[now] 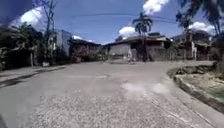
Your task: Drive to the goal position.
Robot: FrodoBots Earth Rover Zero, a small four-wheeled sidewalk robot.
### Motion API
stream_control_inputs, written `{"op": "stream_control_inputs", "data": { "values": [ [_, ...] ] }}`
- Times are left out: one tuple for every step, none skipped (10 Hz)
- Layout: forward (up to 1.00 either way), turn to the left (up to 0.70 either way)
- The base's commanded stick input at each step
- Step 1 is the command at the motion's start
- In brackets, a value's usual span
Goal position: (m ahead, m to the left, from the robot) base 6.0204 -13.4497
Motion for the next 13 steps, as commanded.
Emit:
{"op": "stream_control_inputs", "data": {
  "values": [
    [0.85, -0.21],
    [0.85, 0.00],
    [0.85, 0.00],
    [0.85, 0.01],
    [0.85, 0.17],
    [0.85, 0.00],
    [0.85, -0.10],
    [0.85, -0.34],
    [0.85, -0.34],
    [0.85, -0.34],
    [0.85, -0.34],
    [0.85, -0.34],
    [0.85, -0.34]
  ]
}}
